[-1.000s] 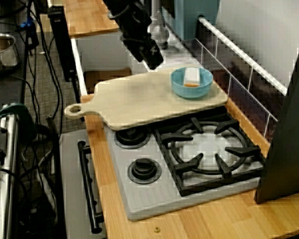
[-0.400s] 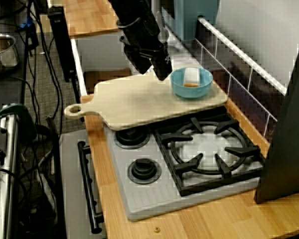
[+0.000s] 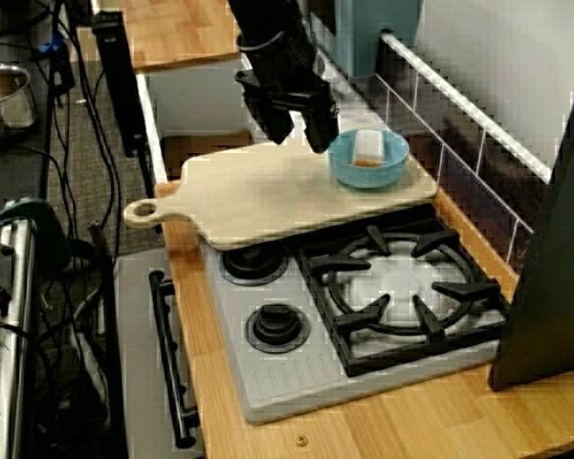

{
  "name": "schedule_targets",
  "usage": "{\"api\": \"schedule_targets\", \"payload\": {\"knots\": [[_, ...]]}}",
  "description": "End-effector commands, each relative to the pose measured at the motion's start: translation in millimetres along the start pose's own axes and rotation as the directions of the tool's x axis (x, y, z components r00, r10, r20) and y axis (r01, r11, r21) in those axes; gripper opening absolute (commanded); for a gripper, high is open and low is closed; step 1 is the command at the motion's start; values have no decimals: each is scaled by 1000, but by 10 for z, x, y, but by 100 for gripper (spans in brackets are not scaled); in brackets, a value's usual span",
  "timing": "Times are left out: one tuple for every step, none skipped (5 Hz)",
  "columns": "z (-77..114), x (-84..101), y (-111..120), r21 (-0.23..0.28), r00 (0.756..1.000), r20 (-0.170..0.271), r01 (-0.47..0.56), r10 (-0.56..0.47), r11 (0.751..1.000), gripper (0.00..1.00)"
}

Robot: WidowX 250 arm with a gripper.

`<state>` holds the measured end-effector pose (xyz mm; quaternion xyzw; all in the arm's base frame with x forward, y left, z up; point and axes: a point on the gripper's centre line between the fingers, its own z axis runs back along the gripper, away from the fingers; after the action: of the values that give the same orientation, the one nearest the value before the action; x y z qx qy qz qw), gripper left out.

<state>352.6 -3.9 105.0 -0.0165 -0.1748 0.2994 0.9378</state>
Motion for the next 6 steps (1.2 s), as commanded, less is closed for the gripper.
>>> {"api": "schedule_targets", "payload": {"knots": [[43, 202, -22, -7, 993, 1, -114, 114, 993, 100], [15, 242, -21, -5, 987, 0, -163, 163, 987, 100], [-19, 294, -45, 6, 977, 7, -212, 212, 977, 100], [-37, 313, -88, 4, 974, 9, -228, 228, 974, 100], [-110, 305, -121, 12, 974, 8, -226, 226, 974, 100], [-185, 318, -136, 22, 976, 8, -219, 219, 975, 100]]}}
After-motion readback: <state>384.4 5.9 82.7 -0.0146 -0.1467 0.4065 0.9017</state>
